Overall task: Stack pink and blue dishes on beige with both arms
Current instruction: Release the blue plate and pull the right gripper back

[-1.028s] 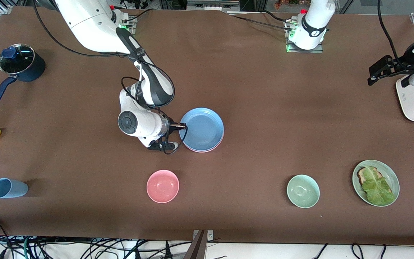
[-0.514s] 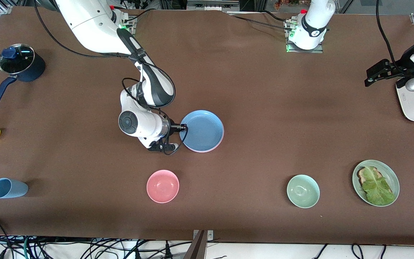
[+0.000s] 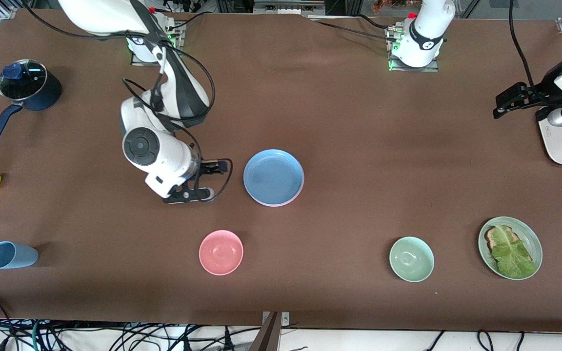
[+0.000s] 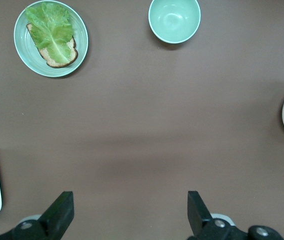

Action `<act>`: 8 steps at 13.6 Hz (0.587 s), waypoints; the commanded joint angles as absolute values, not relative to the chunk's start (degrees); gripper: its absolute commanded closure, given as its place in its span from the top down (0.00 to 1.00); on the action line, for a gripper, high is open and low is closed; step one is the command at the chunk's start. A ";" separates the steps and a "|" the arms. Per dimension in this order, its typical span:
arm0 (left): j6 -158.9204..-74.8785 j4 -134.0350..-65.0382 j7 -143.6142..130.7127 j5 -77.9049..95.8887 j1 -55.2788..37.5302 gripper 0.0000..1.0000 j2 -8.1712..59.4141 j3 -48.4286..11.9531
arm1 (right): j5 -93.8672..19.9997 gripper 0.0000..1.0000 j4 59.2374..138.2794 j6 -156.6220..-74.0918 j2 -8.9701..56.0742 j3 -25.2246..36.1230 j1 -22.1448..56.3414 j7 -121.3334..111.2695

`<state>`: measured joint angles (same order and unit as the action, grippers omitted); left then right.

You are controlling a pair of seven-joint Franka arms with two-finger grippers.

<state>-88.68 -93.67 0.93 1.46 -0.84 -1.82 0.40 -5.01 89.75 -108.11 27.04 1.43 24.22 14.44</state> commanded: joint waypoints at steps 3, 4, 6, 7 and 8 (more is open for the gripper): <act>-88.42 -93.60 1.14 2.64 -0.44 1.00 -2.02 0.18 | 1.94 1.00 90.09 -96.70 16.37 11.31 24.52 13.45; -88.42 -93.60 1.14 2.64 -0.53 1.00 -2.02 0.18 | 1.32 1.00 89.57 -94.07 15.22 12.90 24.17 13.27; -88.33 -93.69 1.14 2.64 -0.53 1.00 -2.02 0.18 | 0.62 1.00 82.40 -84.96 15.12 14.58 23.73 13.27; -88.42 -93.69 1.14 2.64 -0.53 1.00 -2.02 0.18 | 0.44 1.00 78.79 -81.51 15.12 14.94 23.56 13.36; -88.42 -93.69 1.14 2.64 -0.53 1.00 -2.02 0.18 | 0.70 1.00 77.18 -80.52 14.68 15.12 23.47 13.27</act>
<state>-88.68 -93.70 0.93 1.46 -0.84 -1.81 0.39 0.89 82.84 -85.02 14.27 15.02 23.57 13.20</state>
